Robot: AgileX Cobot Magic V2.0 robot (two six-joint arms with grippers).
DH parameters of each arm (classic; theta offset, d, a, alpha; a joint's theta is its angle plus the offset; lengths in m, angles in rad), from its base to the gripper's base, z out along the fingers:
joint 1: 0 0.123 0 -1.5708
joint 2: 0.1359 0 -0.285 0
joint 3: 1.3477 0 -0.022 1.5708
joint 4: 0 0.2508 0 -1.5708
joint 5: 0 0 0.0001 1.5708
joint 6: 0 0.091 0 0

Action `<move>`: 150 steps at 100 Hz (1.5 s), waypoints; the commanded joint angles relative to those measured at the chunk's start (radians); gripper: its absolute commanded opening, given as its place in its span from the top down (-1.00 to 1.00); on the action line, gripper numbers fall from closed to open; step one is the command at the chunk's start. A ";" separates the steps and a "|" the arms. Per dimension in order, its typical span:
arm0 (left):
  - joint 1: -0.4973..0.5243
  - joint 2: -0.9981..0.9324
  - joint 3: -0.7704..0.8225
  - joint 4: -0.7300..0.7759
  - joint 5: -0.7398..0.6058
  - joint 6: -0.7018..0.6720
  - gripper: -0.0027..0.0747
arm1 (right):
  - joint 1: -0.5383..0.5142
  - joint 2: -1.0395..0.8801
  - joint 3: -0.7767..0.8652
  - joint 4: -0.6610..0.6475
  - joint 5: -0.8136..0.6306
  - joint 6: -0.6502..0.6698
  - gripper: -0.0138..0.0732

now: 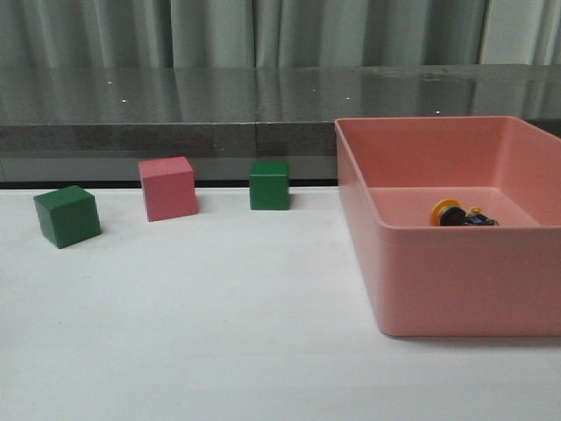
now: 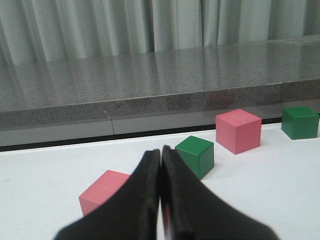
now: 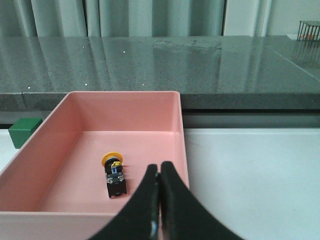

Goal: Place and stand button with both arms

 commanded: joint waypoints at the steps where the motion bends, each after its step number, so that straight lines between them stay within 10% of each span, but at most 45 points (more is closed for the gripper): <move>1: 0.002 -0.032 0.030 0.001 -0.079 -0.012 0.98 | -0.006 0.107 -0.140 0.011 0.043 -0.002 0.94; 29: 0.002 -0.032 0.030 0.001 -0.079 -0.012 0.98 | -0.006 0.519 -0.524 0.099 0.343 -0.003 0.94; 67: 0.002 -0.032 0.030 0.001 -0.079 -0.012 0.98 | -0.004 0.943 -0.761 0.154 0.353 -0.078 0.89; 107: 0.002 -0.032 0.030 0.001 -0.079 -0.012 0.98 | 0.002 1.187 -0.824 0.342 0.321 -0.374 -0.58; 150: 0.002 -0.032 0.030 0.001 -0.079 -0.012 0.98 | 0.107 1.403 -0.824 0.363 0.123 -0.489 -0.65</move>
